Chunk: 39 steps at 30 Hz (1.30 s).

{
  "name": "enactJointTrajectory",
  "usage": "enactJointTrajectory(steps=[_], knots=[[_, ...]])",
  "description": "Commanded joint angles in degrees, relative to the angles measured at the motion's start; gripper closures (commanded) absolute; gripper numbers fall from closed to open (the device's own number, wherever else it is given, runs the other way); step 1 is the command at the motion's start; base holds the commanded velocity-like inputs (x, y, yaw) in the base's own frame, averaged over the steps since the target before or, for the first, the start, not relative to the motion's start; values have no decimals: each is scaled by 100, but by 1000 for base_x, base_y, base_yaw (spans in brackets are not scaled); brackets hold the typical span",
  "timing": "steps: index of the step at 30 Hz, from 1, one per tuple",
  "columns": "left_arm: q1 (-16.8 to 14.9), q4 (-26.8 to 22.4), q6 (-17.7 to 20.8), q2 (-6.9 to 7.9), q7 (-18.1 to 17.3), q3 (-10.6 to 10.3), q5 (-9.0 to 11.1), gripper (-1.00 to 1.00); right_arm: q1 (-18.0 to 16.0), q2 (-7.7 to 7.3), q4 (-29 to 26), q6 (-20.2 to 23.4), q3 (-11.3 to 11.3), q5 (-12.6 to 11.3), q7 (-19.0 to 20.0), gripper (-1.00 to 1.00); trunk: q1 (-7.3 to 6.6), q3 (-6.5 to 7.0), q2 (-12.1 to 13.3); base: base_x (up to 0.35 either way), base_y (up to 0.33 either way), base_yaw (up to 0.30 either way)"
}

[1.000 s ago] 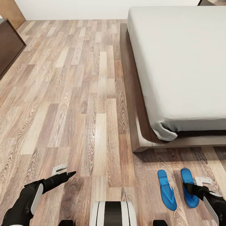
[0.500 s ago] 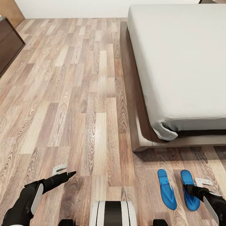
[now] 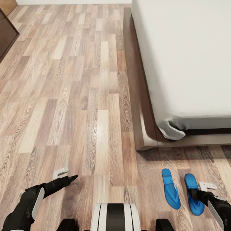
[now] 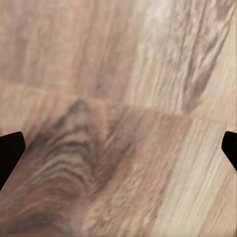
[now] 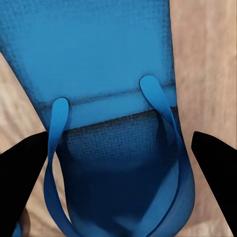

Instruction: In the bedroom, move the book from the bed onto either nightstand, and place the two sandals side by side next to the bed.

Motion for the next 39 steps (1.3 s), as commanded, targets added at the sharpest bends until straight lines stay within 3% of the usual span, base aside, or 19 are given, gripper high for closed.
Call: enactJointTrajectory(steps=[1, 15, 39], knots=[[-2, -2, 50, -1, -3, 9, 46, -100, 2, 1, -9, 35, -18, -57, 22, 100, 1, -26, -3, 0, 0, 0], [-2, -2, 50, -1, -3, 9, 46, -100, 0, 10, -147, 34, -16, -55, 30, 100, 37, -336, -21, 0, 0, 0], [-2, -2, 41, 0, -11, 19, 46, -100, -2, 10, -175, 34, -16, -55, 28, 100, 37, -336, -21, 72, 16, 0]])
